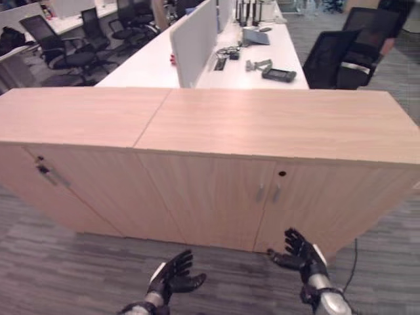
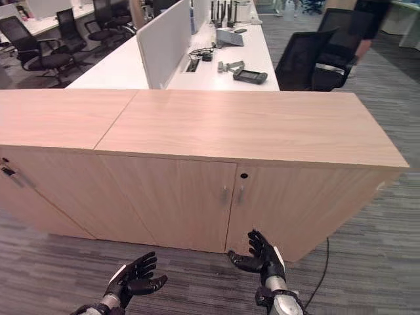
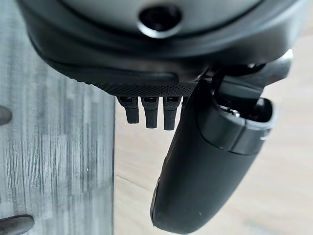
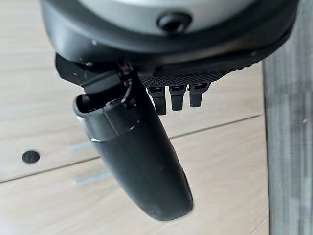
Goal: Put the empty folder in the office cabinet
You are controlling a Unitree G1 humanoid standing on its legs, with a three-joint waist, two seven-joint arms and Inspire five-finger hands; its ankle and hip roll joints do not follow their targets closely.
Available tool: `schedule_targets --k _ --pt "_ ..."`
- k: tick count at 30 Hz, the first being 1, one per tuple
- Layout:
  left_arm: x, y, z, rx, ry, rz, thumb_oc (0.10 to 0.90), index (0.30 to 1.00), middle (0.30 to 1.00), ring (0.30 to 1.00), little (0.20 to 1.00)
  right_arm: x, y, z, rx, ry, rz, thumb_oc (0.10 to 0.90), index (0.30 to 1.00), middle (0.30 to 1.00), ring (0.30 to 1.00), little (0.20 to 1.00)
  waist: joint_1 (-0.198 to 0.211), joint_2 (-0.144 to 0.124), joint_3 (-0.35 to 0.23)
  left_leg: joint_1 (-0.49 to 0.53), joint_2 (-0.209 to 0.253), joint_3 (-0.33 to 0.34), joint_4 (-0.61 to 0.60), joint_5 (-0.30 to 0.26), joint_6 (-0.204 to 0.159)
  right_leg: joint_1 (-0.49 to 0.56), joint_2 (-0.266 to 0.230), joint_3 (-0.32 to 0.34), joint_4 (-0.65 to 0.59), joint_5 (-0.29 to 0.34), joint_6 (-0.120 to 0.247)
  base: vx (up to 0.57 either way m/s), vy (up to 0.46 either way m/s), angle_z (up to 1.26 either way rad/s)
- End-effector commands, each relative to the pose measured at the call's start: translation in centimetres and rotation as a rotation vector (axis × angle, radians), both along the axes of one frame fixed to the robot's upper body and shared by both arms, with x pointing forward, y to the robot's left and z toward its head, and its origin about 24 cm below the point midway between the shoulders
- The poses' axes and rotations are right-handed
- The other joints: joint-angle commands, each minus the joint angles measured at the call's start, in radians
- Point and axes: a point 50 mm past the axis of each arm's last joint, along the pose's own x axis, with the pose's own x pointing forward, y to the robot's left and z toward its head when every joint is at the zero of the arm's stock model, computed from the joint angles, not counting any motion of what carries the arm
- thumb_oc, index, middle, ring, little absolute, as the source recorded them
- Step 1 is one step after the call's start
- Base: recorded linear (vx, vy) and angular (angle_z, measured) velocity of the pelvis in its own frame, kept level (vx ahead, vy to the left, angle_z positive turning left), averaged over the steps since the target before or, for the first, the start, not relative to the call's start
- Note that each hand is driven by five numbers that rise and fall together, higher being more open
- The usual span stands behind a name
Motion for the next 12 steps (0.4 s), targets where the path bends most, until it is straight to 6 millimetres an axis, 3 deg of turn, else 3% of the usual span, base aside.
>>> schedule_targets --k 1,6,12 --pt "3.9 0.0 2.5 0.037 -0.201 -0.044 0.8 0.9 0.9 0.9 0.9 5.7 -0.9 4.9 -0.131 -0.263 0.131 0.8 0.9 0.9 0.9 0.9 0.007 0.002 -0.007 0.068 0.038 0.012 0.007 -0.084 -0.034 0.044 -0.015 -0.002 0.039 -0.093 0.04 -0.01 -0.009 -0.45" --pt "4.3 0.1 2.7 0.043 -0.218 -0.033 0.8 0.9 0.9 0.9 0.9 5.3 0.0 4.0 -0.111 -0.223 0.169 0.8 0.9 0.9 0.9 0.9 -0.008 -0.002 -0.004 0.089 0.046 0.063 0.008 -0.089 -0.033 0.027 -0.01 0.044 0.038 -0.084 0.042 -0.01 -0.002 -0.54" --pt "4.5 -0.1 2.7 0.045 -0.221 -0.033 0.8 0.9 0.9 0.9 0.9 5.2 0.3 3.5 -0.09 -0.209 0.169 0.8 0.9 0.9 0.9 0.9 -0.026 -0.002 -0.006 0.106 0.051 0.087 0.008 -0.093 -0.035 0.026 -0.01 0.063 0.038 -0.08 0.043 0.01 -0.003 -0.12"
